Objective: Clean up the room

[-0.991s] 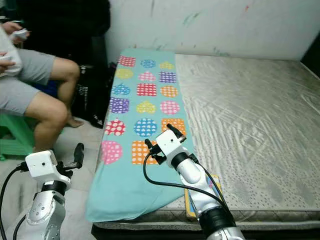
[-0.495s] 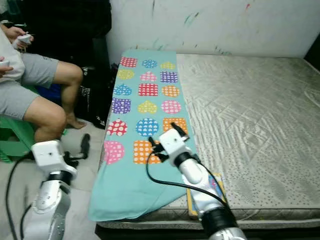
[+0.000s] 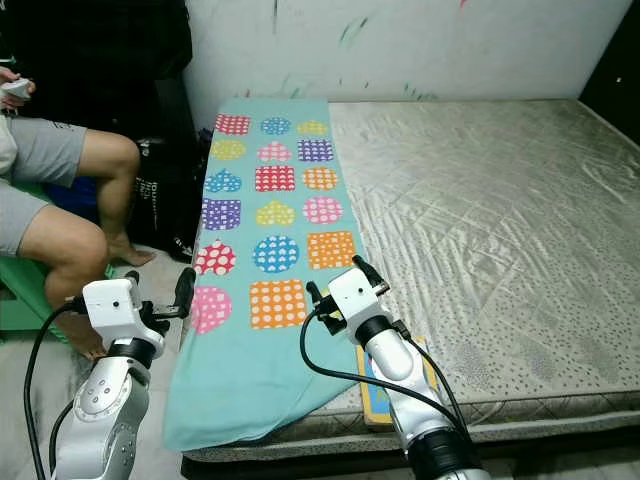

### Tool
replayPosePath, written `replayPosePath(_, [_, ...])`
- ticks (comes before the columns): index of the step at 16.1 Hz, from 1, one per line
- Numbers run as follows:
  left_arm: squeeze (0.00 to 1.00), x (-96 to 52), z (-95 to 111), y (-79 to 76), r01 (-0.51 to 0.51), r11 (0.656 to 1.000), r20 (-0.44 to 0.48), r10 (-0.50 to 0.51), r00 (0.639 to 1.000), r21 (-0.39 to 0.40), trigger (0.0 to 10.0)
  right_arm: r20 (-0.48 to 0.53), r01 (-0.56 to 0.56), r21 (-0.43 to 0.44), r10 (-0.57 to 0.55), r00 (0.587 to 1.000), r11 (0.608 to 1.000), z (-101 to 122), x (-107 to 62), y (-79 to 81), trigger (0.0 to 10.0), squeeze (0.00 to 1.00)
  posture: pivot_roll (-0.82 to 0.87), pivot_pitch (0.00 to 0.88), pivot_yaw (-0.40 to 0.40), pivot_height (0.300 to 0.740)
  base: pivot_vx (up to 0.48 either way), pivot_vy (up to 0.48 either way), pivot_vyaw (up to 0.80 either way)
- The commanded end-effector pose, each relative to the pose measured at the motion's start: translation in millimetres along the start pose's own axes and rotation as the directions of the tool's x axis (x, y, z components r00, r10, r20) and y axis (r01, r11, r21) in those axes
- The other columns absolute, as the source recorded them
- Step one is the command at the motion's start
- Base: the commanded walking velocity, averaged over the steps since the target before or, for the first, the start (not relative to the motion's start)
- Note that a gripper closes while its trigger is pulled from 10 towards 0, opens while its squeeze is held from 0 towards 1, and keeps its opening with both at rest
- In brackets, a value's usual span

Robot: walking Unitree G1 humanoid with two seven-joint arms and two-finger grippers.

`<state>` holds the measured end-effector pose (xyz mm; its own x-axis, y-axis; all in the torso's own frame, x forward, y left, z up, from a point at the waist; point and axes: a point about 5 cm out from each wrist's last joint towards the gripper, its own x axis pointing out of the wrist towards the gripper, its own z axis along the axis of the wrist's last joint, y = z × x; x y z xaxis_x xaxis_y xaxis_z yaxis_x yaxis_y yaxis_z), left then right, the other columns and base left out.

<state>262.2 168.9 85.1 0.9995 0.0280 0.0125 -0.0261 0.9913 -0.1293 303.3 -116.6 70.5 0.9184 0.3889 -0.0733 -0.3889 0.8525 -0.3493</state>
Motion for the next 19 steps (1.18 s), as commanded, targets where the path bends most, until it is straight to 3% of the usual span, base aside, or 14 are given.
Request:
replayPosePath(1, [0.0, -0.2, -1.1, 5.0, -0.007, 1.0, -0.011, 0.008, 1.0, 0.014, 10.0, 0.036, 0.01, -0.003, -0.01, 0.999, 1.0, 7.5, 2.3, -0.5, 10.0, 0.0, -0.11, 0.0, 0.021, 0.74, 0.0, 0.0, 0.0])
replayPosePath(19, [0.0, 0.4, -1.4, 4.6, 0.009, 1.0, -0.02, -0.009, 1.0, 0.02, 10.0, 0.062, 0.029, -0.026, -0.028, 0.998, 0.999, 9.3, -0.6, 0.1, 10.0, 0.0, -0.12, 0.0, 0.039, 0.74, 0.0, -0.283, 0.0])
